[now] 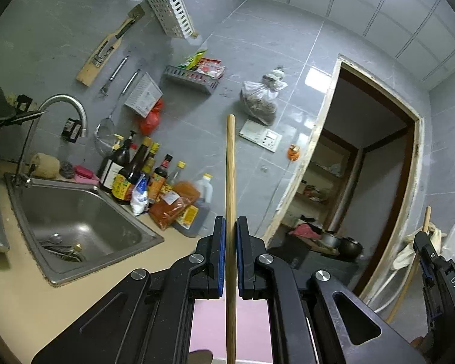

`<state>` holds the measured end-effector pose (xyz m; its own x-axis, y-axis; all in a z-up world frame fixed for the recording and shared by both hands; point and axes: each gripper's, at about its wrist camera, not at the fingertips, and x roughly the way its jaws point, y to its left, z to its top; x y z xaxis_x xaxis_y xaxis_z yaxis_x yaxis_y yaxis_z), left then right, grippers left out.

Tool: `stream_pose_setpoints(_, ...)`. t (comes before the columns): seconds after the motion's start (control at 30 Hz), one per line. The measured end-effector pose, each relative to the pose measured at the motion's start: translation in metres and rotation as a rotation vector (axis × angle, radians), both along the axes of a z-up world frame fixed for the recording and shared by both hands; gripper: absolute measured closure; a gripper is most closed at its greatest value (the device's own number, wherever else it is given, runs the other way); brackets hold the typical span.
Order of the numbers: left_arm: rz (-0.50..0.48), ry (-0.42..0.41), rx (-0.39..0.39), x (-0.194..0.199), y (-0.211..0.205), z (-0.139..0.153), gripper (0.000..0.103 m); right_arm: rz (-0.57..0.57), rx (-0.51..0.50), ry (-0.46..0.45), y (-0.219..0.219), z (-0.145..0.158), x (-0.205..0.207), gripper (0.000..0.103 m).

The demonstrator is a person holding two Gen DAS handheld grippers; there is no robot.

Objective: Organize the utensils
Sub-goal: 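Lift both held chopsticks and carry them over the white basket, then drop the chopsticks into the white basket by opening both tools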

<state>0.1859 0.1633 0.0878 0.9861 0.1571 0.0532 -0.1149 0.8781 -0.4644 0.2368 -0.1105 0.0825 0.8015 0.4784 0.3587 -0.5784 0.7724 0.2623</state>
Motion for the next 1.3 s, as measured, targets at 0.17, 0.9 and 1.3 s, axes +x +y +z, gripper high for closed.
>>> stream_pose_setpoints(0.17,0.01,0.03,-0.012,0.004,-0.003,-0.011,0.099,0.014,-0.015,0.046,0.0,-0.01,0.011,0.097)
stream_pose_setpoints(0.9,-0.115,0.17,0.205,0.003,-0.058,-0.053,0.098,0.058,-0.142,0.1,0.018,-0.036,0.011,0.093)
stream_pose_setpoints(1.3,-0.152,0.162,0.155,-0.01,-0.05,-0.046,0.071,0.044,-0.158,0.095,0.019,-0.029,-0.004,0.052)
